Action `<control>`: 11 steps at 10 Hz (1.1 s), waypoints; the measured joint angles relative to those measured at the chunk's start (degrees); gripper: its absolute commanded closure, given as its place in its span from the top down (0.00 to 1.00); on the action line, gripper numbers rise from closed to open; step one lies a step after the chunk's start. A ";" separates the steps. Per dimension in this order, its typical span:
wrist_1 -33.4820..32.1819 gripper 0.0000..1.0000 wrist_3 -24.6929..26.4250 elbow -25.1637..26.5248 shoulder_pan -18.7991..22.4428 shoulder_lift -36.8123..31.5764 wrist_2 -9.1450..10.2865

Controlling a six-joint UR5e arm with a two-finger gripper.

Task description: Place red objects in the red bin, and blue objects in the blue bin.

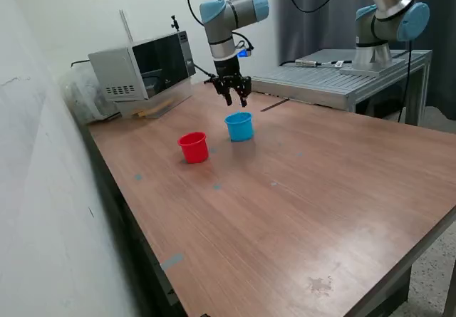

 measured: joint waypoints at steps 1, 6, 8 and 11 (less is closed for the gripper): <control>-0.18 1.00 -0.01 -0.21 -0.12 0.07 -0.19; 0.84 1.00 5.05 0.13 0.65 -1.12 -1.99; 4.54 1.00 11.38 1.88 2.64 -5.71 -2.15; 14.55 1.00 21.75 6.25 5.24 -16.27 -2.35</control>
